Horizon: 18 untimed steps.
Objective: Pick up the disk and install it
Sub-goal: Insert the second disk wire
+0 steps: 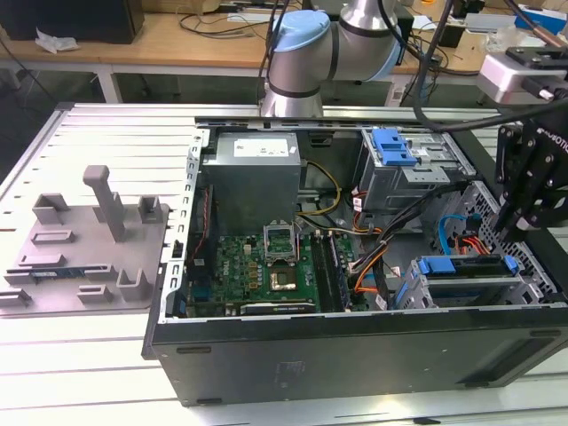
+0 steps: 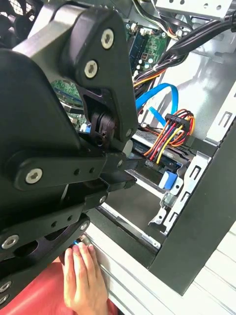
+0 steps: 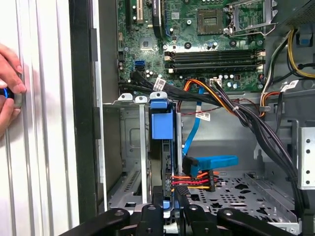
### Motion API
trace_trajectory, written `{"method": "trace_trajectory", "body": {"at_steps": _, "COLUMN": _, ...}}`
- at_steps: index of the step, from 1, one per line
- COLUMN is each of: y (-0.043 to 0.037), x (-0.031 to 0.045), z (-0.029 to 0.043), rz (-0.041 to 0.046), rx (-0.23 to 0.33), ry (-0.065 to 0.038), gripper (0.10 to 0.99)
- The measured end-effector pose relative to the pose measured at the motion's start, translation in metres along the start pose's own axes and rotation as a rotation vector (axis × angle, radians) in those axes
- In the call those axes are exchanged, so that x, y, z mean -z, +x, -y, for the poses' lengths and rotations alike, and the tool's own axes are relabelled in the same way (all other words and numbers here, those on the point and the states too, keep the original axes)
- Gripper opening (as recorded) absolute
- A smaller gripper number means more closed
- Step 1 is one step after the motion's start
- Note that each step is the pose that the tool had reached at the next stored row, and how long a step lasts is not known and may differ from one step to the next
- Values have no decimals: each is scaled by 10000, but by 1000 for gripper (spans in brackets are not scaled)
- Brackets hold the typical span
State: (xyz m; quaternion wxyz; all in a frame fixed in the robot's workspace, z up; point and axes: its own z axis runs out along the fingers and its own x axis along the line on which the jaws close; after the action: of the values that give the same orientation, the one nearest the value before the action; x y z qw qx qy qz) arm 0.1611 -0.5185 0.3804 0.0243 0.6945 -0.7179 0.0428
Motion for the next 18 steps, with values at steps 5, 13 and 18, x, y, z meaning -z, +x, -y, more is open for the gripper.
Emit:
{"method": "trace_trajectory", "body": {"at_steps": 5, "y": -75, "x": 128, "z": 25, "rz": -14, "rx": 1, "ry": -8, "gripper": 239}}
{"method": "trace_trajectory", "body": {"at_steps": 13, "y": -465, "x": 171, "z": 12, "rz": -1678, "rx": 76, "ry": -328, "gripper": 239}}
{"method": "trace_trajectory", "body": {"at_steps": 18, "y": -579, "x": 154, "z": -73, "rz": -2010, "rx": 82, "ry": -318, "gripper": 251}}
